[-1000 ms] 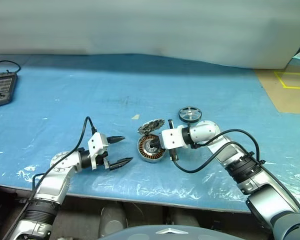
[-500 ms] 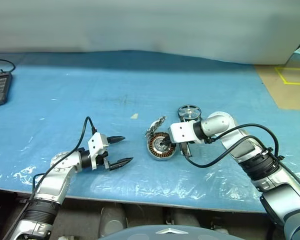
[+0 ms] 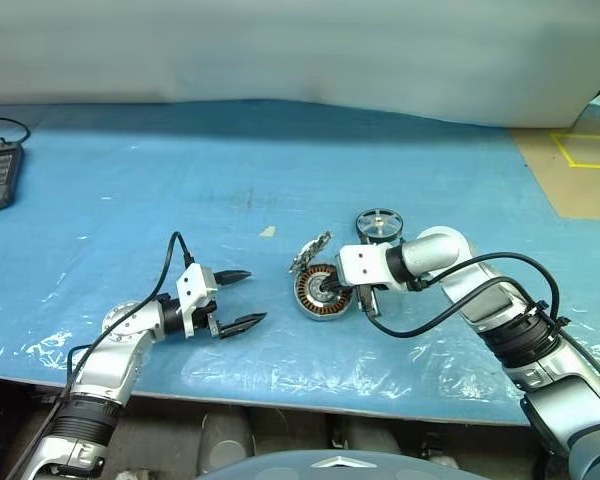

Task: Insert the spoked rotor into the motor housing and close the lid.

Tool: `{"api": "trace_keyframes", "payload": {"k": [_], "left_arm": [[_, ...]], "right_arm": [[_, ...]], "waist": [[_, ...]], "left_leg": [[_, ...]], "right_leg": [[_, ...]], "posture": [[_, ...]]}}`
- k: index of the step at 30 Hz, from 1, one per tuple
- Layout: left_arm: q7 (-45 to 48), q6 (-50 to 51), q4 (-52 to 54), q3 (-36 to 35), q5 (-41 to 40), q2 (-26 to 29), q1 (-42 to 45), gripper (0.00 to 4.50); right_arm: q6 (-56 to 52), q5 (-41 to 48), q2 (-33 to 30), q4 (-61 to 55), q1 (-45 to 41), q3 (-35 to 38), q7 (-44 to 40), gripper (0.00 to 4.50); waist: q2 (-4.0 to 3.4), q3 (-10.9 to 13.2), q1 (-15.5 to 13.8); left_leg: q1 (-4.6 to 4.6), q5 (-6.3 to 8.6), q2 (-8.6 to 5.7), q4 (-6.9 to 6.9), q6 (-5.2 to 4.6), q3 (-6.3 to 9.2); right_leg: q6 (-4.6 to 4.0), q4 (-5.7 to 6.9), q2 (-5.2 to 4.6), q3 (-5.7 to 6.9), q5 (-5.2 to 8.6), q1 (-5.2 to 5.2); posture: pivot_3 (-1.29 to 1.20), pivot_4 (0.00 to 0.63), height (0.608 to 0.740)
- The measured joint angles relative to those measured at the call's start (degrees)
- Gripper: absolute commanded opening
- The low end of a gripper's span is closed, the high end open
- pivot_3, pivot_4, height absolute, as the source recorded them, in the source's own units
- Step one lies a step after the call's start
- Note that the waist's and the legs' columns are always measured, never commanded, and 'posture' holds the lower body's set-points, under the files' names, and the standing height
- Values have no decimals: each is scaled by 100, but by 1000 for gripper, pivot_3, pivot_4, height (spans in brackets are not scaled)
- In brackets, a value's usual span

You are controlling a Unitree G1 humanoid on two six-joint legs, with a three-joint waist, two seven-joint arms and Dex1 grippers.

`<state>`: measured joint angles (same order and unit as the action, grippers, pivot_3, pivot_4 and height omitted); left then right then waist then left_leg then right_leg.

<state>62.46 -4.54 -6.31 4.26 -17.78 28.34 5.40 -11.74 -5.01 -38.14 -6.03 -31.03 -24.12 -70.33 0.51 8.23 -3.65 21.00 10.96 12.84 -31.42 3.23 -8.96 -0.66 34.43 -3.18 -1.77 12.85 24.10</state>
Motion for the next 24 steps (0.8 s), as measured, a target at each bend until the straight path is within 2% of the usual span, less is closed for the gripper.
{"api": "trace_keyframes", "payload": {"k": [5,24], "left_arm": [[-3,6,24,13,-1,-22,-11,4500],[-47,242,255,11,-4,-18,-57,4500]], "right_arm": [[-145,53,-4,-157,-124,42,-3,25],[79,-165,-24,296,-24,-66,145,25]], "waist": [[-2,2,4],[-3,3,4]], "left_leg": [[-2,0,3,-30,0,1],[5,0,3,-62,0,1]], "right_leg": [[-26,33,1,-5,16,8],[-26,43,0,-5,16,7]], "posture": [[0,150,740],[0,150,740]]}}
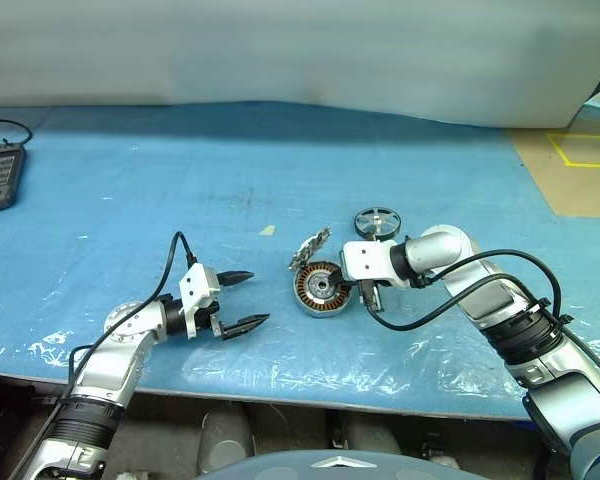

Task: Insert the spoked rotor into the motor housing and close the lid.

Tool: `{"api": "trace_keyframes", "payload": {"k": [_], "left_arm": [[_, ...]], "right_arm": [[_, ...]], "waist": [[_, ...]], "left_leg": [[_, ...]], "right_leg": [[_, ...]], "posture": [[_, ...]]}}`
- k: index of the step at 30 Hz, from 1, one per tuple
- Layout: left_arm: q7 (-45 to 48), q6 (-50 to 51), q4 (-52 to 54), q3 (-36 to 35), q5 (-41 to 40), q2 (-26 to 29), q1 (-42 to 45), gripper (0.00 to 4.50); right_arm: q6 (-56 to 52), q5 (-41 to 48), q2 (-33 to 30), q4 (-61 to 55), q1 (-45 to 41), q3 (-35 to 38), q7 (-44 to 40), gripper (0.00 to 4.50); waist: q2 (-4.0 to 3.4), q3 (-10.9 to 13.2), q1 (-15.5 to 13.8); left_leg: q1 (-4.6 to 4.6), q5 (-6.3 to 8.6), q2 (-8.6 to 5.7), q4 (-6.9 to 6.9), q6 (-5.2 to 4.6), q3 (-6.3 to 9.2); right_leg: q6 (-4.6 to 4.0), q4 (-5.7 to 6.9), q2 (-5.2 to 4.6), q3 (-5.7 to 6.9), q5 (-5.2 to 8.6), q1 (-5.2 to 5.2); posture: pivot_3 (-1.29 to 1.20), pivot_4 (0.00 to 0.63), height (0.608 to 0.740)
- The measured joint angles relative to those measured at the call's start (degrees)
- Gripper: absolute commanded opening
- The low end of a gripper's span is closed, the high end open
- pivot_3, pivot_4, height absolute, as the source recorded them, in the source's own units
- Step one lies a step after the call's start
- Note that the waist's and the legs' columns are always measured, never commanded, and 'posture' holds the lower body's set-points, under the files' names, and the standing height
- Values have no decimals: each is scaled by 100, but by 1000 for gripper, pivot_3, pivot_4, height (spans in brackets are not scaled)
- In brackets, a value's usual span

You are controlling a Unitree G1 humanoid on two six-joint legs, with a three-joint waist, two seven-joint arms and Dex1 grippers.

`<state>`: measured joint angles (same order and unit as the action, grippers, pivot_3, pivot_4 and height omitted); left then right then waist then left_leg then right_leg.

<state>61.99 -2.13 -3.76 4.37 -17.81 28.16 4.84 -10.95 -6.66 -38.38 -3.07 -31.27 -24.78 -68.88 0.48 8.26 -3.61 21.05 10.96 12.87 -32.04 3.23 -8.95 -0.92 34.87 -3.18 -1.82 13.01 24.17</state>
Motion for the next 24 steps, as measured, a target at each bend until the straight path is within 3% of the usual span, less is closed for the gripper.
{"api": "trace_keyframes", "payload": {"k": [24], "left_arm": [[-104,217,255,1,-2,5,-3,4500]], "right_arm": [[-156,1,363,-1,-31,-73,-102,25]], "waist": [[0,0,121]], "left_leg": [[-1,0,4,-11,-1,2]], "right_leg": [[-2,10,2,0,0,-1]], "posture": [[0,150,740]]}}
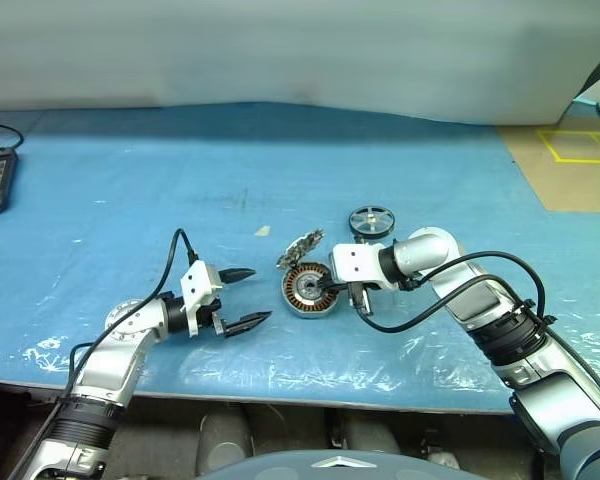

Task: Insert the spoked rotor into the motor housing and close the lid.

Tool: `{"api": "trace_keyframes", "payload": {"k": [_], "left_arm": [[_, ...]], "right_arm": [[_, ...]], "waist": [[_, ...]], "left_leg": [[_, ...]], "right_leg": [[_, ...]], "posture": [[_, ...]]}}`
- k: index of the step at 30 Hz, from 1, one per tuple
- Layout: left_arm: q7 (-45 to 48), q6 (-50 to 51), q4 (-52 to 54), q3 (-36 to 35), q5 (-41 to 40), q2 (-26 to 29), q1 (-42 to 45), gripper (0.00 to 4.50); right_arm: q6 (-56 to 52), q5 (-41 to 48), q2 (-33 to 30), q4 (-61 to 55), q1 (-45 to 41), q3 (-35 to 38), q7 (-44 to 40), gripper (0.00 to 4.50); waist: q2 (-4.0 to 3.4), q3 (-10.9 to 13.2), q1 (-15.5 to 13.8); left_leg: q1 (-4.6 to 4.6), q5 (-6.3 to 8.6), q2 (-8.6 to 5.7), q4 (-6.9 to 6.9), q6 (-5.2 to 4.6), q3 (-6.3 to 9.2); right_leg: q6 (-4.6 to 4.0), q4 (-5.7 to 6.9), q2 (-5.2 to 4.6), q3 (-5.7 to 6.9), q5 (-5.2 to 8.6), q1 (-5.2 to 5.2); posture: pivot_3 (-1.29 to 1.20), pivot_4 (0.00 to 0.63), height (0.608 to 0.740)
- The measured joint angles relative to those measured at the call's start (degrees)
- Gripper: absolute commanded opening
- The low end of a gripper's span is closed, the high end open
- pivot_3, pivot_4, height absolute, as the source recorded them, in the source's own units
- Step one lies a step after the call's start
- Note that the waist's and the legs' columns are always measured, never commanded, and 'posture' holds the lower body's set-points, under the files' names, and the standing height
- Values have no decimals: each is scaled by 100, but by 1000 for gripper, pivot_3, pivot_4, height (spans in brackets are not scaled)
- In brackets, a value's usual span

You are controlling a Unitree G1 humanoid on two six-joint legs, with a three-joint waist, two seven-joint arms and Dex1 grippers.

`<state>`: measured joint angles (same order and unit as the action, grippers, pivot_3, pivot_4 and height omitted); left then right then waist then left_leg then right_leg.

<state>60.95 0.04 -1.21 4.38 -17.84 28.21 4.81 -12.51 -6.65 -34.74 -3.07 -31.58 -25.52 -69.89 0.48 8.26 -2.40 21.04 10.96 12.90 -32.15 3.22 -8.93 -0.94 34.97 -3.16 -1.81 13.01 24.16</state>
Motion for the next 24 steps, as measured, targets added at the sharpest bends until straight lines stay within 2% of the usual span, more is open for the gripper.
{"api": "trace_keyframes", "payload": {"k": [24], "left_arm": [[67,-178,-180,0,6,0,64,4500]], "right_arm": [[-95,309,-53,-163,-70,26,-63,25]], "waist": [[-1,1,-13]], "left_leg": [[4,0,-1,-3,0,3]], "right_leg": [[0,0,-1,0,0,-1]], "posture": [[0,150,740]]}}
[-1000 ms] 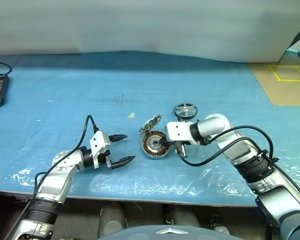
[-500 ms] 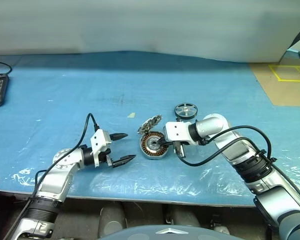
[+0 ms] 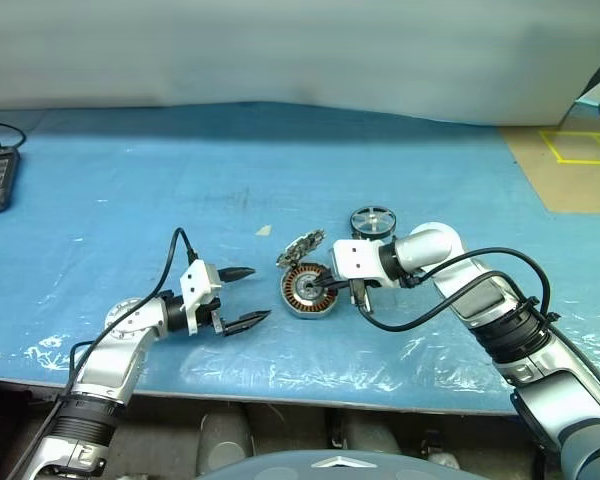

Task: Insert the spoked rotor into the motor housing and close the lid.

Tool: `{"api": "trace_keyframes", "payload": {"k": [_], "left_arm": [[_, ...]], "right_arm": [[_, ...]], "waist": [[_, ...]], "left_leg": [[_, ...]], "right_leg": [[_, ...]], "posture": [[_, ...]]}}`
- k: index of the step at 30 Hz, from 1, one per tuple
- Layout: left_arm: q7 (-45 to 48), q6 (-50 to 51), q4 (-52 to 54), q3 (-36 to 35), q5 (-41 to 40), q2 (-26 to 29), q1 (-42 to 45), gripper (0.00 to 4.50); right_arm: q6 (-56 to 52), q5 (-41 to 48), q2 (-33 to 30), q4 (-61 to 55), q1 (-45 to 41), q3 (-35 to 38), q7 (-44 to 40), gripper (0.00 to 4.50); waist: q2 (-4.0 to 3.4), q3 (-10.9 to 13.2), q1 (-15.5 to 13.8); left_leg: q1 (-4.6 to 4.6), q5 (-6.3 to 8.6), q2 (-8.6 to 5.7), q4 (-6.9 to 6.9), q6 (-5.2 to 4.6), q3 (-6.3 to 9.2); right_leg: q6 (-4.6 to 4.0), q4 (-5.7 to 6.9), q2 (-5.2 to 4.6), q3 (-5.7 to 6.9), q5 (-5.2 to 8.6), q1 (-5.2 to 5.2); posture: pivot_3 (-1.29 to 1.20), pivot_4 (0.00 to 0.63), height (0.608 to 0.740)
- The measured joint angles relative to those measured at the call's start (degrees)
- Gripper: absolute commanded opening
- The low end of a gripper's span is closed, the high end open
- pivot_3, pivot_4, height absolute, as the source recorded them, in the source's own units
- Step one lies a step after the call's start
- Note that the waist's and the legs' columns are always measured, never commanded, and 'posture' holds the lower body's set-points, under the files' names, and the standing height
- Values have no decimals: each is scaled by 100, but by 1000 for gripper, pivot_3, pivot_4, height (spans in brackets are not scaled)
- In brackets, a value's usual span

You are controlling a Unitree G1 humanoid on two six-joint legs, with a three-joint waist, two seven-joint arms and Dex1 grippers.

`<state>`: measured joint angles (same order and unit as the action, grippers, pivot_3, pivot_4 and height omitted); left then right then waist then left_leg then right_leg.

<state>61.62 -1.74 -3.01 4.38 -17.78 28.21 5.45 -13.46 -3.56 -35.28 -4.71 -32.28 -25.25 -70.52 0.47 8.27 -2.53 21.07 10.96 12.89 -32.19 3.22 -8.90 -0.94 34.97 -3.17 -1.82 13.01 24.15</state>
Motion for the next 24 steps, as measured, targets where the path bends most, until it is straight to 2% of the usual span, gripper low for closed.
{"api": "trace_keyframes", "payload": {"k": [16,24], "left_arm": [[62,-330,-370,0,21,-12,-24,4500],[-16,-208,-191,5,18,-13,-63,4500]], "right_arm": [[766,-133,319,897,-75,-95,232,25],[1025,-123,343,1184,-5,-84,279,25]], "waist": [[0,0,-1],[1,-1,-11]], "left_leg": [[-10,0,-1,-6,0,1],[-89,14,-2,-1,-22,2]], "right_leg": [[0,3,-2,1,0,-12],[-3,-10,-10,0,3,-96]], "posture": [[0,150,740],[0,150,740]]}}
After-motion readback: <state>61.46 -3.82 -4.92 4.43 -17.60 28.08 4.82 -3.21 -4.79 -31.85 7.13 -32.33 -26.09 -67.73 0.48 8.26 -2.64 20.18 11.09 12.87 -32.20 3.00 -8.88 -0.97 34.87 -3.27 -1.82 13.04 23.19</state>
